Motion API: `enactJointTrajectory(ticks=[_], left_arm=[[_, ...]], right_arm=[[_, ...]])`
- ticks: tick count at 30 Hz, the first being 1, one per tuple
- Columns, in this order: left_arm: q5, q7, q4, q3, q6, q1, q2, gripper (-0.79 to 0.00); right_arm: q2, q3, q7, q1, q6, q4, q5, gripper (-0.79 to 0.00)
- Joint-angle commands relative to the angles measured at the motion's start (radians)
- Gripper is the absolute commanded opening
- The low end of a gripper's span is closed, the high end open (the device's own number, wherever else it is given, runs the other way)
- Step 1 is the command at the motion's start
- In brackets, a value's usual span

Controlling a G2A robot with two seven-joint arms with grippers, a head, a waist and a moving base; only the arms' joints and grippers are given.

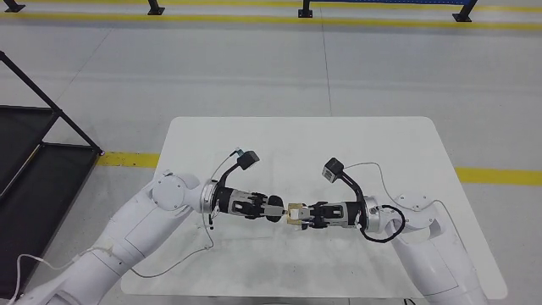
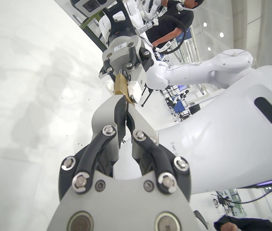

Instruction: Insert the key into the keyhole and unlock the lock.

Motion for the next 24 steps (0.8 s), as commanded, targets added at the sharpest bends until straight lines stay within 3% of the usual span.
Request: enactJointTrajectory(ticks=[1, 24], left_arm=[[0.019, 0.016, -0.006, -0.001, -0.016, 0.004, 0.003, -0.785], [0.315, 0.219, -0.056, -0.041, -0.210, 0.048, 0.022, -0.785]], right_arm=[[0.000, 0.000, 0.000, 0.000, 0.000, 0.000, 0.000, -0.785], [0.000, 0.000, 0.000, 0.000, 0.000, 0.000, 0.000, -0.785]])
